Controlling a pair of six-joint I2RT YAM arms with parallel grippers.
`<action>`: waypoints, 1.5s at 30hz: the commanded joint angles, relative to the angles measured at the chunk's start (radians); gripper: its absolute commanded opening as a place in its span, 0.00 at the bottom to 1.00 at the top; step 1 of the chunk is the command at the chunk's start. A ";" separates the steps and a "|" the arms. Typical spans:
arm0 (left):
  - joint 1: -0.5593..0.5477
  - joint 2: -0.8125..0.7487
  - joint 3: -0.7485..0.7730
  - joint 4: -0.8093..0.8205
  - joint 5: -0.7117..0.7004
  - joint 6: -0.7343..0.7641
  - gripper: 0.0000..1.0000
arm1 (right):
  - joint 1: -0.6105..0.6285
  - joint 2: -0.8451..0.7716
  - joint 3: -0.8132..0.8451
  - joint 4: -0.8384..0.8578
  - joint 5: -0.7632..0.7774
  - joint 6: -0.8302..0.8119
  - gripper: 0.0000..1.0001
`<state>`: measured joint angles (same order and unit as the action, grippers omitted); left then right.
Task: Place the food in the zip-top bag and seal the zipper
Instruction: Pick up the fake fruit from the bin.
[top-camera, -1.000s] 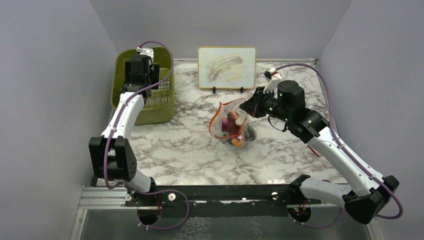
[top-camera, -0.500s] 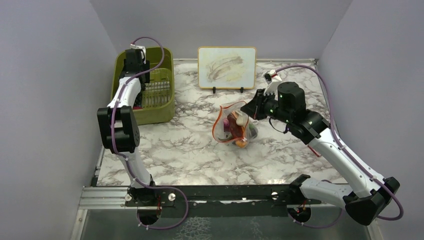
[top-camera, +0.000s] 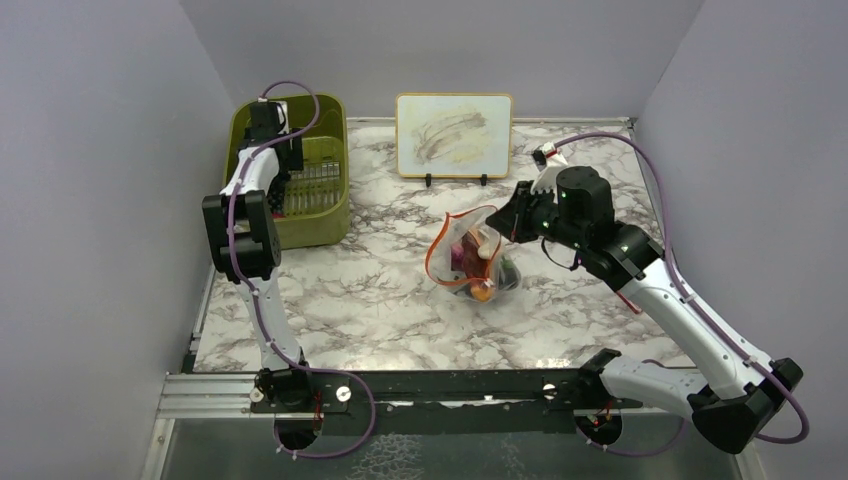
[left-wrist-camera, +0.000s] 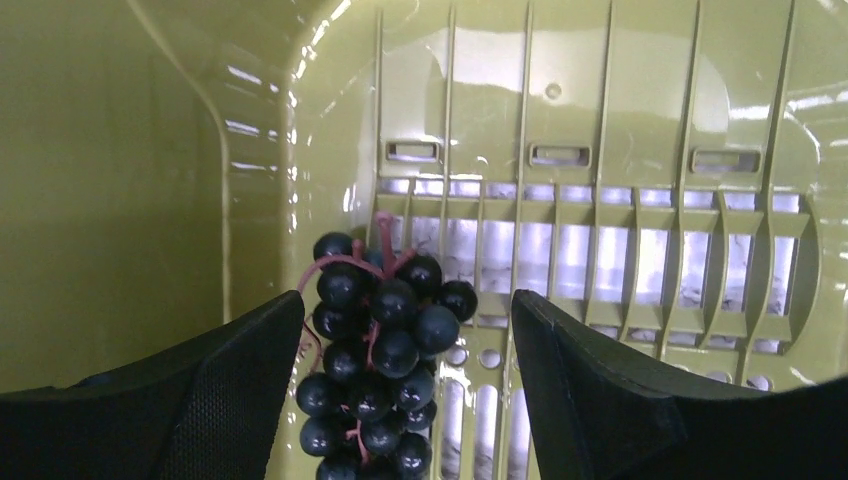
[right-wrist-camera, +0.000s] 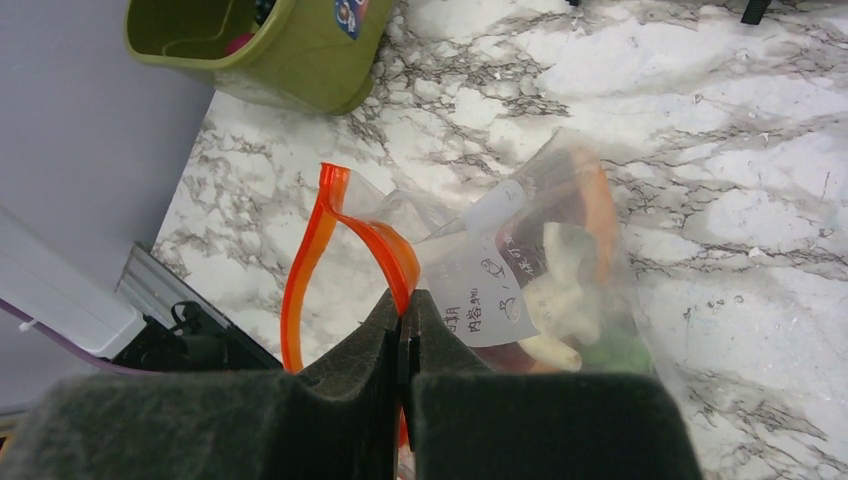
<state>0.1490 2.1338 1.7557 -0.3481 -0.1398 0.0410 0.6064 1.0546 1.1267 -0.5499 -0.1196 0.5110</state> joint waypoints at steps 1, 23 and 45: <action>0.004 -0.045 -0.035 -0.048 0.002 -0.015 0.81 | -0.003 -0.038 0.032 0.040 0.024 0.019 0.01; 0.035 0.043 -0.057 -0.117 -0.016 0.064 0.77 | -0.003 -0.062 0.020 0.035 0.075 0.070 0.01; -0.009 -0.090 -0.068 -0.120 0.177 -0.050 0.31 | -0.004 -0.100 -0.068 0.107 0.012 0.095 0.01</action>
<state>0.1528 2.1372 1.6985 -0.4465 -0.0181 0.0208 0.6064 0.9871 1.0775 -0.5213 -0.0784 0.5812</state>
